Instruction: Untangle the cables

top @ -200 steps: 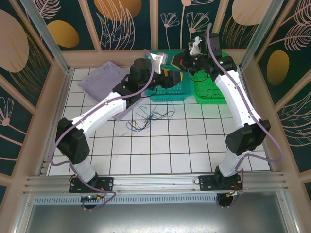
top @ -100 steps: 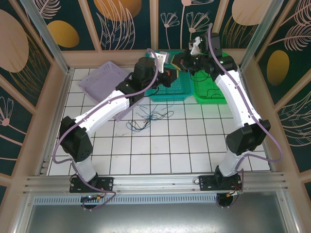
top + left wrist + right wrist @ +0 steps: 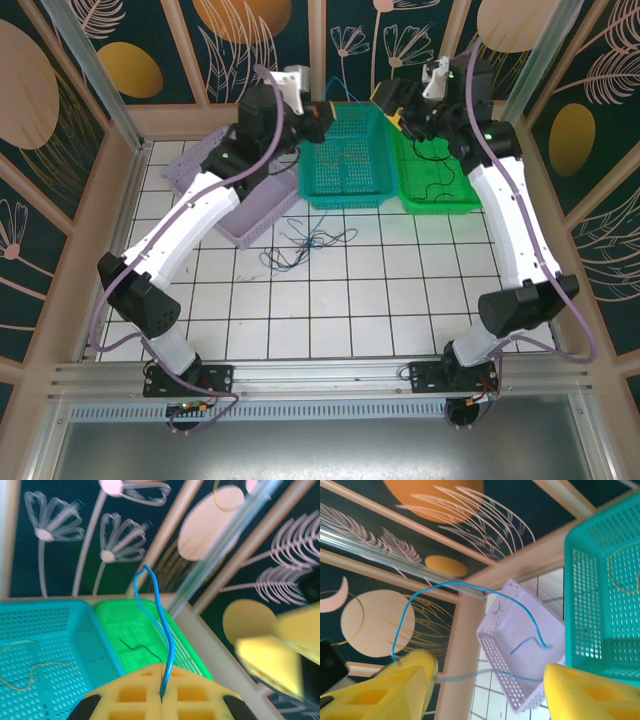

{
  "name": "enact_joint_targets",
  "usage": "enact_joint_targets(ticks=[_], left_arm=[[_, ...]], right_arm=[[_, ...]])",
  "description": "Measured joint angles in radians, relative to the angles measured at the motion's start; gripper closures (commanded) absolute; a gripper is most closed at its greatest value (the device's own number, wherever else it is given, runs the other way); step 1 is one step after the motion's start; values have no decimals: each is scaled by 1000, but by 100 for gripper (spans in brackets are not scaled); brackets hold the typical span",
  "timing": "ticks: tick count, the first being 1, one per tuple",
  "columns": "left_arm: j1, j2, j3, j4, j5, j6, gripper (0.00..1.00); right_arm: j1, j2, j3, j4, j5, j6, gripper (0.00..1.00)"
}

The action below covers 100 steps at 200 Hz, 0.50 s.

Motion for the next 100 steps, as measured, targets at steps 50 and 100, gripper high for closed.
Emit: enact_joint_targets(ticks=[50,100], left_arm=[[169,6,226,-160,-61,-5,100],[320,51,328,-201,-106,-4,100]], right_arm=[[0,-131,-135,89,22,-15,37],[4,-142,-253,110,22,-16,37]])
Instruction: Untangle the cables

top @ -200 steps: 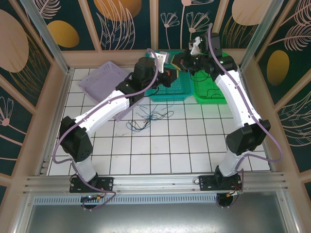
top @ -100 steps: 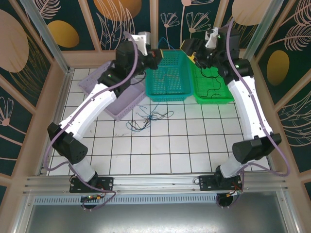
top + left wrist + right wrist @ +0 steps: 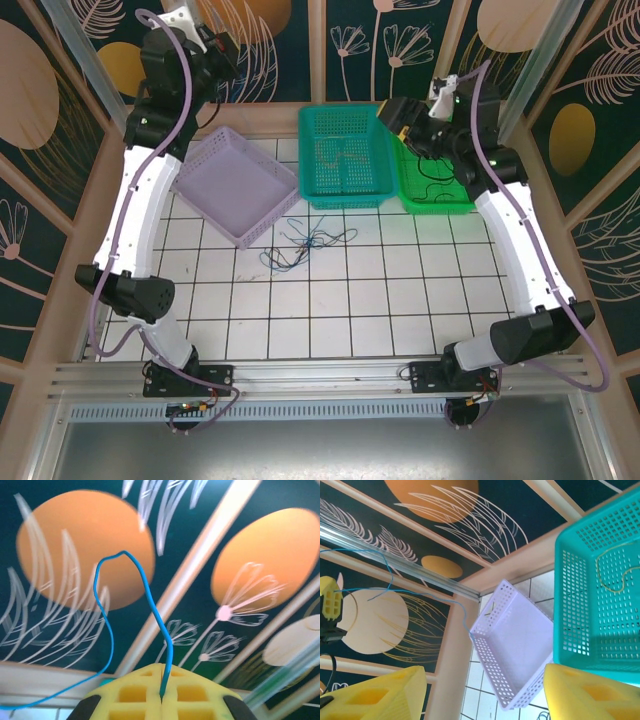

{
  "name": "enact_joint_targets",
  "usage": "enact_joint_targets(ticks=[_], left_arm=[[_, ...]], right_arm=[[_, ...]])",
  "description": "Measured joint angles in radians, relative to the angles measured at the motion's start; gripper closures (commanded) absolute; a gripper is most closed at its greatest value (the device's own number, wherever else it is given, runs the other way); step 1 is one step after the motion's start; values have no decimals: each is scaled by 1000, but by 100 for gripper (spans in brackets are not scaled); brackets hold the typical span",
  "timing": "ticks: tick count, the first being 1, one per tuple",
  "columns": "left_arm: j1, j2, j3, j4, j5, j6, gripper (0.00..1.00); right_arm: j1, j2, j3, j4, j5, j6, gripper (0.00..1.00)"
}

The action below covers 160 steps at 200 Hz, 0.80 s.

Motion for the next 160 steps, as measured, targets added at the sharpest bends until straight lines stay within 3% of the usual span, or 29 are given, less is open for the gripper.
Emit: enact_joint_targets(ticks=[90,109,121,134,160], left_arm=[[145,-19,-797,128,114,-133,100],[184,-19,-851,128,114,-158,57],[199,-25,-852,129,108,-167,37],[201,-43,-850,127,105,-174,28],[196,-86,-796,87,101,-188,22]], right_arm=[[30,-58,-103,11,3,0,37],[45,-58,-114,16,4,-1,37],[56,-58,-124,17,8,-1,37],[68,-61,-141,16,14,-2,37],[91,-80,-204,13,54,-23,39]])
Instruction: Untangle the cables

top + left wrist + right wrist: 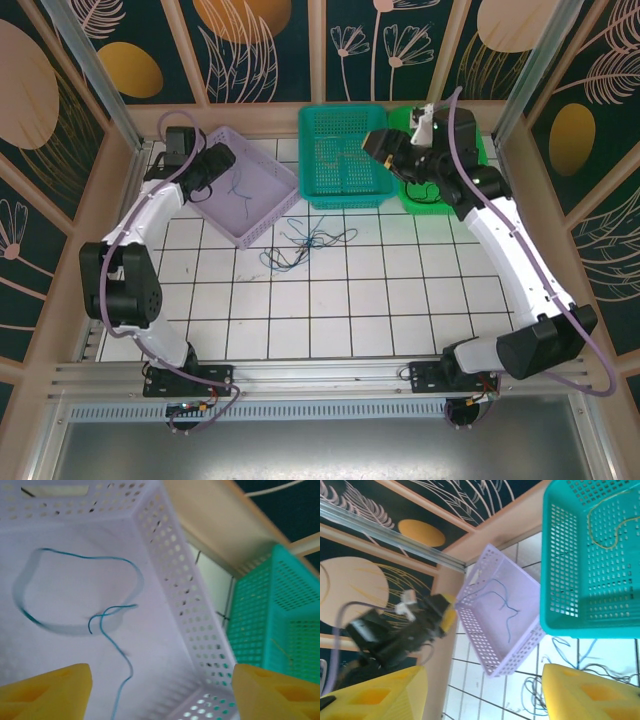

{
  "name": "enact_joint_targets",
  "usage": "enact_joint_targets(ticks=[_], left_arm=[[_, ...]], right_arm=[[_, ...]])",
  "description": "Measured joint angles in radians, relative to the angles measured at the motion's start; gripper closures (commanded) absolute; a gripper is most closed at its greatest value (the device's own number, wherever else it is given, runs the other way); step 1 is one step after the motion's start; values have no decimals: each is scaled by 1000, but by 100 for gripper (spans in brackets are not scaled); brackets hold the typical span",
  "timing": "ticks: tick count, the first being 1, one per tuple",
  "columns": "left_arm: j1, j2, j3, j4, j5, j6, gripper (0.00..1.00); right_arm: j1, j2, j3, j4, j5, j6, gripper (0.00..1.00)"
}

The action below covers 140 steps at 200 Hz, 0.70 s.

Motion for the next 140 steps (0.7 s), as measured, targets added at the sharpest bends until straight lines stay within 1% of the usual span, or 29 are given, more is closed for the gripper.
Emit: enact_joint_targets(ticks=[25,41,51,69,87,100,109,123,140], left_arm=[[-2,-48,101,-76,-39,-5,23],[-3,-86,145,-105,-43,-12,27],[-5,-114,150,-114,-40,-16,29],[-39,-154,139,-132,-30,-40,36],[-119,-194,64,-122,-1,-77,45],[-205,-229,-48,-91,28,-112,55],[-261,-248,-129,-65,49,-131,59],[-354,-270,-269,-19,90,-176,59],[-448,-273,-401,29,124,-225,54]], right_arm=[[22,-60,-137,-11,70,-13,45],[31,-109,-257,-12,107,-1,46],[35,-134,-335,-11,117,20,49],[44,-149,-464,16,113,95,51],[79,-128,-577,85,90,208,51],[125,-95,-631,164,67,292,52],[162,-57,-648,219,48,349,53],[204,12,-651,298,25,430,54],[226,85,-669,410,3,523,54]])
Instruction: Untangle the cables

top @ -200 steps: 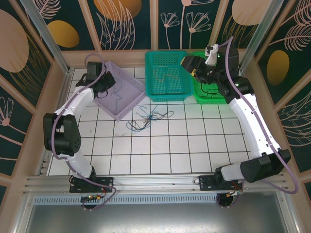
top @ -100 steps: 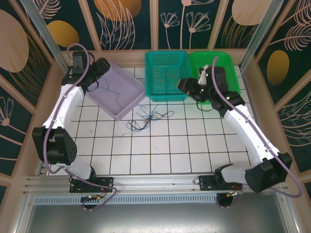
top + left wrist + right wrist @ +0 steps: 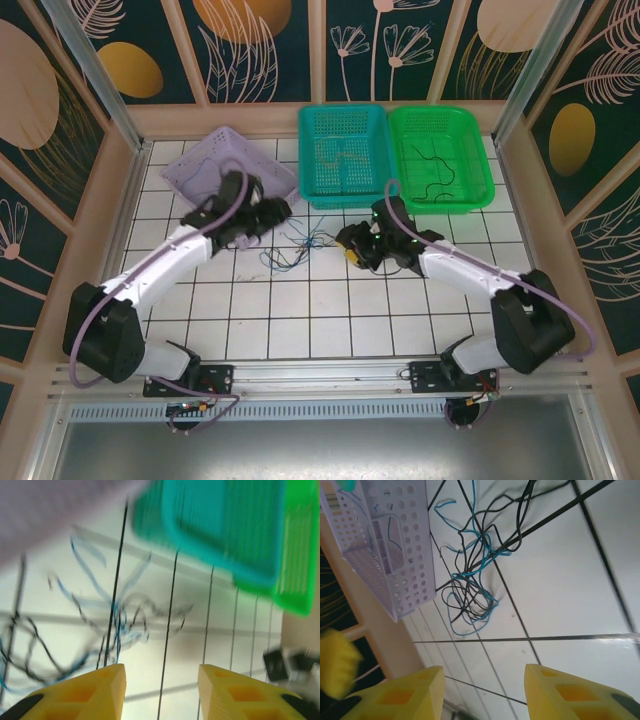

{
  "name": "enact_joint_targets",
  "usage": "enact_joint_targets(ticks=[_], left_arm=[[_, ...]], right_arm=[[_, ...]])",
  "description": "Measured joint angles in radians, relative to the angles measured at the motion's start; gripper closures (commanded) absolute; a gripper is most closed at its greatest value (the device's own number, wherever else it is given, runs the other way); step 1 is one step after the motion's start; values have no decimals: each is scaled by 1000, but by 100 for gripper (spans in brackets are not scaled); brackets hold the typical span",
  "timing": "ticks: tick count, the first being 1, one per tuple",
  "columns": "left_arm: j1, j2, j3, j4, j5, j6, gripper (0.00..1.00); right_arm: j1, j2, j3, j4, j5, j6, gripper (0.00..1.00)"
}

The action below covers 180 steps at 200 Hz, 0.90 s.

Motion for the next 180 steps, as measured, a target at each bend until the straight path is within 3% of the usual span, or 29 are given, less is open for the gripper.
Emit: enact_joint_targets(ticks=[25,47,87,180], left_arm=[[-105,1,-81,39,14,-31,47],[-154,3,-83,89,13,-26,45],[-161,64,-83,110,-25,9,44],[-161,119,-89,107,-58,72,45]], right_arm=[[0,60,-51,115,26,99,54],[-3,113,-52,186,55,145,61],[-3,234,-37,264,107,182,67],[-12,331,6,369,159,174,67]])
